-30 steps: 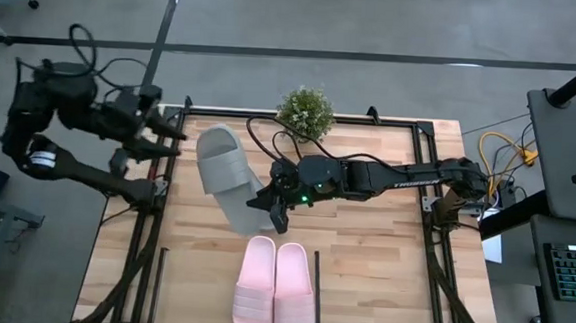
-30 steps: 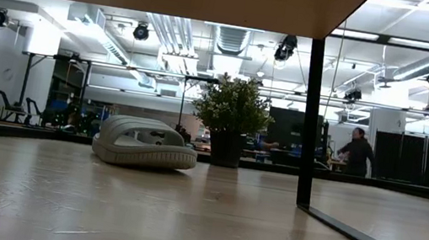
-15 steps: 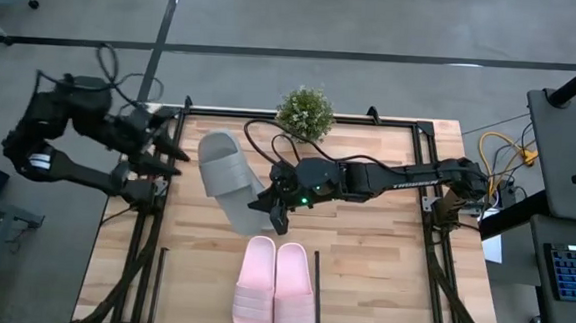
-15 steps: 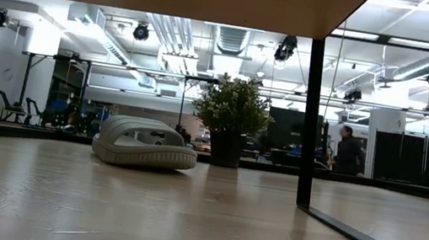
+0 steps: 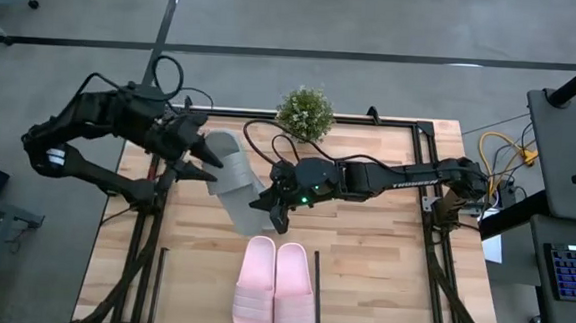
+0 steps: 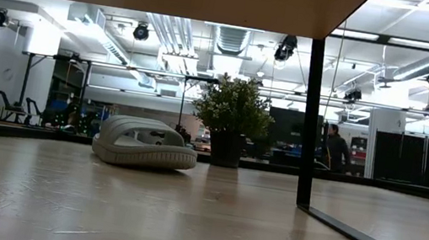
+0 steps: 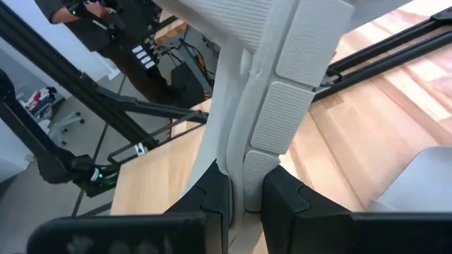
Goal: Pick and place slides into the shelf
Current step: Put the top gray slipper on the shelf
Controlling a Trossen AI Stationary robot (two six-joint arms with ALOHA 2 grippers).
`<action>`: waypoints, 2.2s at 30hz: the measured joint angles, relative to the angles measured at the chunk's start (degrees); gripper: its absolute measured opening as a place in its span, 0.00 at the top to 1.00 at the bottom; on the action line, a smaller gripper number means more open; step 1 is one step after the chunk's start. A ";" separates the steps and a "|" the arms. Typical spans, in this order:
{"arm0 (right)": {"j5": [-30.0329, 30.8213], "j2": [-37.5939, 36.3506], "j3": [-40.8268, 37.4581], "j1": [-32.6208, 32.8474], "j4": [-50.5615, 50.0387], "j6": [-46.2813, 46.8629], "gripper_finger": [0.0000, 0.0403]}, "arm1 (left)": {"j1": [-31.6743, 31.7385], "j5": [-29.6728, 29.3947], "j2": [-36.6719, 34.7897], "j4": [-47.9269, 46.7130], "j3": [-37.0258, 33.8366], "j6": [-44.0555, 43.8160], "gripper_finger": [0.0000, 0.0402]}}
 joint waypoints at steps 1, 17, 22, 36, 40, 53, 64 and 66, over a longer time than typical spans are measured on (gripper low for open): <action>-0.07 0.00 -0.01 0.01 -0.21 -0.08 0.90 | 0.01 -0.04 -0.05 0.24 0.22 -0.06 0.63; -0.57 0.02 0.01 0.07 -0.18 -0.61 0.90 | 0.10 -5.02 -0.62 -8.20 1.65 -0.60 0.63; -0.57 0.02 0.01 0.07 -0.14 -0.97 0.90 | 0.10 -4.76 -0.02 -6.89 1.65 -0.64 0.63; -0.58 0.01 0.01 0.04 -0.19 -1.89 0.90 | 0.10 2.09 2.85 -6.89 2.37 -2.90 0.64; -0.57 0.00 0.01 0.07 -0.25 -1.90 0.90 | 0.10 1.01 3.82 -6.94 2.37 -0.83 0.68; -0.14 0.02 1.95 0.04 -0.54 -5.24 0.90 | 0.12 0.79 2.42 -6.45 2.55 2.38 0.99; 0.09 -0.47 3.03 0.00 -0.52 -7.05 0.62 | 0.10 0.18 -0.46 -7.15 2.98 -1.23 1.00; 0.05 -0.54 3.04 0.00 -0.66 -7.05 0.57 | 0.10 0.08 -0.71 -7.31 2.93 -2.10 1.00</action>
